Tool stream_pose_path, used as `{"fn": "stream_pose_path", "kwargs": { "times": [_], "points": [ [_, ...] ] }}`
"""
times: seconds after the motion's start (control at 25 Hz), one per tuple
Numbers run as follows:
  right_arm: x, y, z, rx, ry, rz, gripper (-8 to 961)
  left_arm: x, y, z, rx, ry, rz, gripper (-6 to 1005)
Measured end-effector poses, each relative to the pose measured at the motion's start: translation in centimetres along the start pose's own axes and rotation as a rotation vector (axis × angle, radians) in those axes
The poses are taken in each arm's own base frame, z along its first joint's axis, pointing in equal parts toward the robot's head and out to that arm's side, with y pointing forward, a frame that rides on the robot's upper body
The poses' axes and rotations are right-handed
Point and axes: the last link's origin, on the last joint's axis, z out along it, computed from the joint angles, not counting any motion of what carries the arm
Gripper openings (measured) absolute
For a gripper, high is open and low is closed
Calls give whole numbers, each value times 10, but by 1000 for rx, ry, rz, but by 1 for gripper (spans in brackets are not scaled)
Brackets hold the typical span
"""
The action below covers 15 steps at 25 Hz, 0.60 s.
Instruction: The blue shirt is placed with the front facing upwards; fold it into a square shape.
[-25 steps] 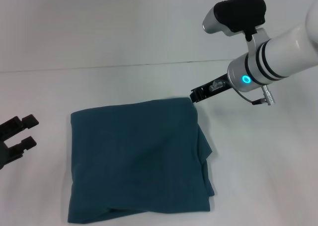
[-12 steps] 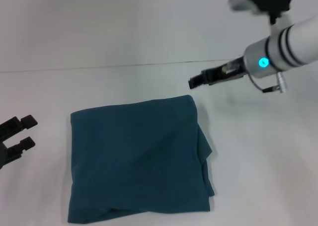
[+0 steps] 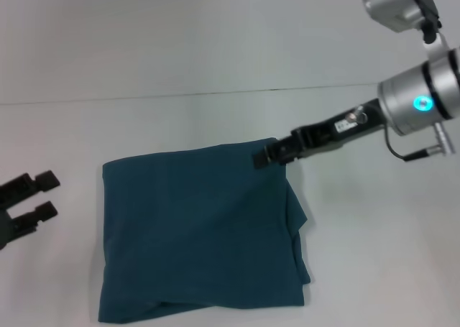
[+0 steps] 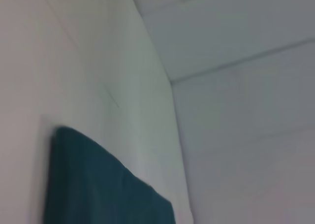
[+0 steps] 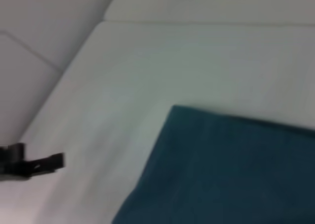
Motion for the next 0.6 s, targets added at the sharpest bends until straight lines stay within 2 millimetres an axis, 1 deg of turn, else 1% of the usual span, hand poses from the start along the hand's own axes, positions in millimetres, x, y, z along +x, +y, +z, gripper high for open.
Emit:
{"fn": "stream_pose_path", "kwargs": {
  "times": [0.16, 0.24, 0.28, 0.32, 0.36, 0.48, 0.56, 0.6],
  "points": [
    [17, 8, -12, -130, 60, 13, 728, -12, 14, -4, -49, -129, 49, 822],
    [28, 12, -16, -208, 76, 18, 732, -18, 19, -7, -76, -181, 63, 822],
    [35, 13, -18, -249, 79, 20, 734, -18, 19, -7, -76, -181, 63, 822],
    [41, 13, -20, -288, 70, 10, 736, -25, 25, -10, -119, -230, 107, 822],
    [47, 13, -23, -322, 59, -4, 738, -26, 26, -10, -126, -235, 119, 822],
    [65, 11, -26, -384, -5, -93, 744, -33, 30, -12, -179, -259, 245, 823],
    [75, 7, -25, -384, -49, -169, 748, -39, 30, -11, -207, -271, 373, 823],
    [80, 5, -22, -376, -67, -198, 750, -44, 28, -11, -221, -273, 467, 823]
  ]
}}
